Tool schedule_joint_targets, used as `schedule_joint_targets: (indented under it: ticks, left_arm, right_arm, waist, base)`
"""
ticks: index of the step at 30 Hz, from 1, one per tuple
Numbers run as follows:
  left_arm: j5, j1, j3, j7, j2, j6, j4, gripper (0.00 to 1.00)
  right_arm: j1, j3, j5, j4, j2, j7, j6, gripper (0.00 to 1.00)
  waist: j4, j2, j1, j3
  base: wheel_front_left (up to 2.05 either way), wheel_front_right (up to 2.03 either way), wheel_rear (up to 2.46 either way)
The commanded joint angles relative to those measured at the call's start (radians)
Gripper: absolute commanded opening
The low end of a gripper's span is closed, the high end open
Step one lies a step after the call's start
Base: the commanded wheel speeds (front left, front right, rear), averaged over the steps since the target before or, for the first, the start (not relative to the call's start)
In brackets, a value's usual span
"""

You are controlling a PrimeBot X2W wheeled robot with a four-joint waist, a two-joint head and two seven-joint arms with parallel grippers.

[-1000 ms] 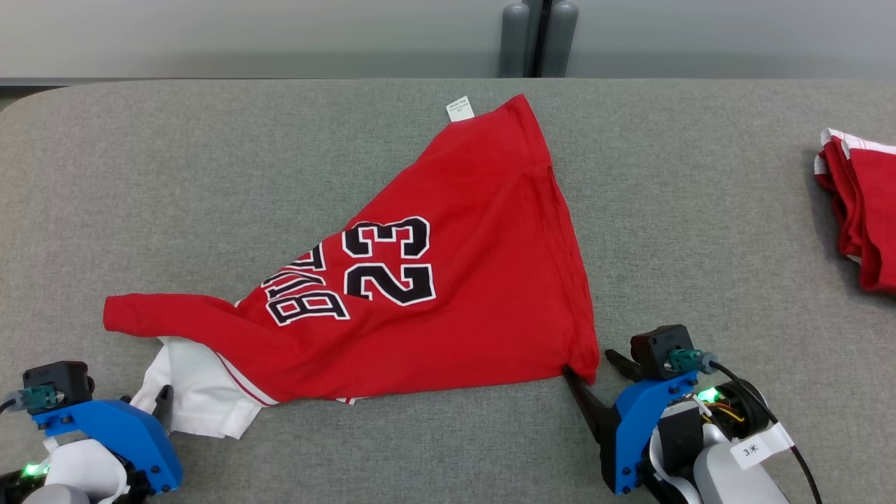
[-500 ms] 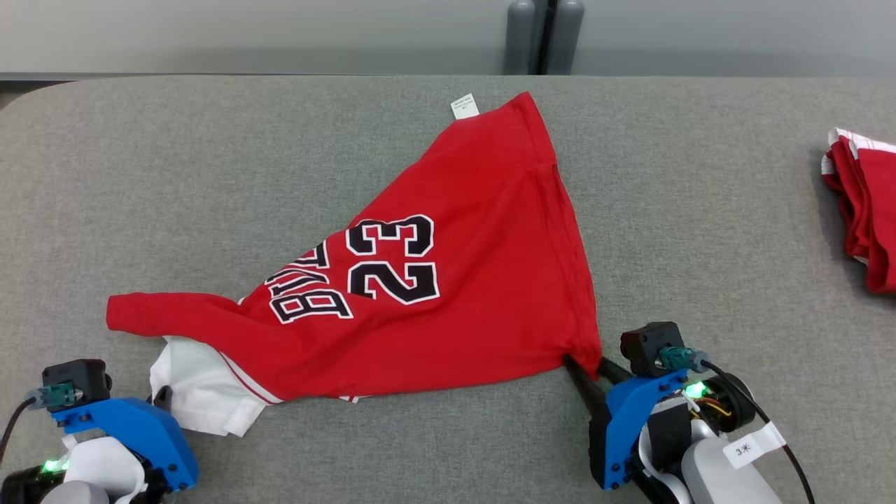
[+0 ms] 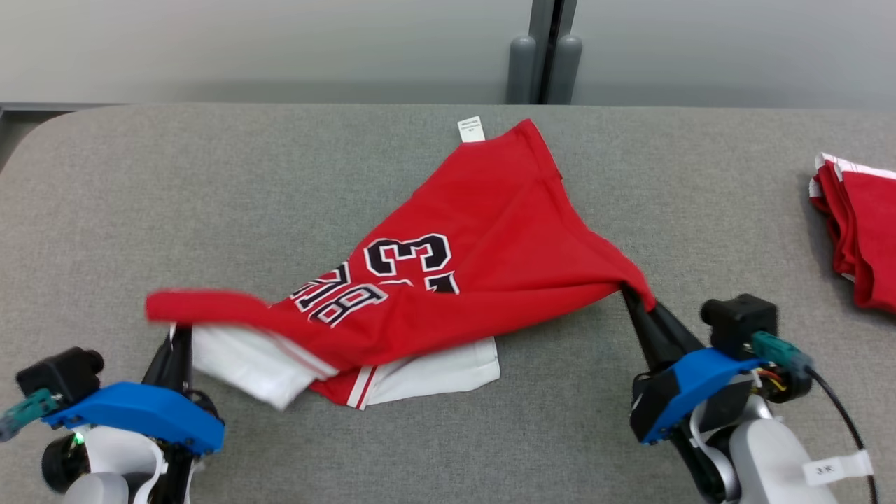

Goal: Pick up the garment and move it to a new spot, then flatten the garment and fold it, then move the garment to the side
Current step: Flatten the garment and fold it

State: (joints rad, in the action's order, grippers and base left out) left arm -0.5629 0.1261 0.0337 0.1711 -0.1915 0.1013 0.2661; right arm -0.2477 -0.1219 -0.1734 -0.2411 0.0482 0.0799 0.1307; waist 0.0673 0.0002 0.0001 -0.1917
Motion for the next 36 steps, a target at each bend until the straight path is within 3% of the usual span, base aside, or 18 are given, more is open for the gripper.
schedule_joint_targets:
  ticks: [1,13,18,22,25,26,29,32,36]
  left_arm:
    - [-0.051,0.001,0.013,-0.023,0.025,0.010,-0.054,0.00]
    - [-0.404,-0.032,-0.002,-0.014,0.116,0.027,-0.574,0.00]
    - [-0.542,0.025,-0.038,0.022,0.128,0.007,-0.743,0.00]
    - [-0.622,0.141,-0.063,0.070,0.130,-0.035,-0.777,0.00]
    - [-0.630,0.230,-0.059,0.097,0.117,-0.058,-0.738,0.00]
    - [-0.637,0.343,-0.045,0.107,0.111,-0.078,-0.665,0.00]
    - [-0.630,0.472,-0.027,0.102,0.100,-0.082,-0.571,0.00]
    - [-0.565,0.700,-0.011,0.060,0.044,-0.026,-0.414,0.00]
    - [-0.457,0.978,-0.024,-0.049,-0.030,0.021,-0.237,0.00]
  right_arm:
    - [0.021,0.022,-0.002,0.032,0.004,-0.015,0.000,0.00]
    - [0.093,0.171,0.013,0.412,0.004,0.047,0.000,0.00]
    - [0.071,0.186,0.054,0.572,0.003,0.123,0.000,0.00]
    - [0.027,0.185,0.050,0.625,0.003,0.216,0.000,0.00]
    - [-0.033,0.183,0.007,0.589,0.004,0.284,0.000,0.00]
    - [-0.132,0.171,-0.026,0.532,0.008,0.339,0.000,0.00]
    - [-0.255,0.159,-0.085,0.434,0.008,0.378,0.000,0.00]
    - [-0.481,0.155,-0.186,0.261,0.005,0.404,0.000,0.00]
    - [-0.786,0.142,-0.215,0.043,0.003,0.306,0.000,0.00]
  waist:
    - [0.000,-0.0002,-0.0001,0.011]
    - [-0.038,-0.0002,-0.0001,0.042]
    - [-0.052,-0.0002,-0.0001,0.008]
    - [-0.063,-0.0002,-0.0001,-0.055]
    - [-0.076,-0.0002,-0.0001,-0.098]
    - [-0.091,-0.0002,-0.0001,-0.146]
    - [-0.117,-0.0002,-0.0001,-0.198]
    - [-0.152,-0.0002,-0.0001,-0.280]
    - [-0.205,-0.0002,-0.0001,-0.352]
  base:
    - [0.00,0.00,0.00]
    - [0.00,0.00,0.00]
    - [0.00,0.00,0.00]
    - [0.00,0.00,0.00]
    - [0.00,0.00,0.00]
    - [0.00,0.00,0.00]
    - [0.00,0.00,0.00]
    - [0.00,0.00,0.00]
    - [0.00,0.00,0.00]
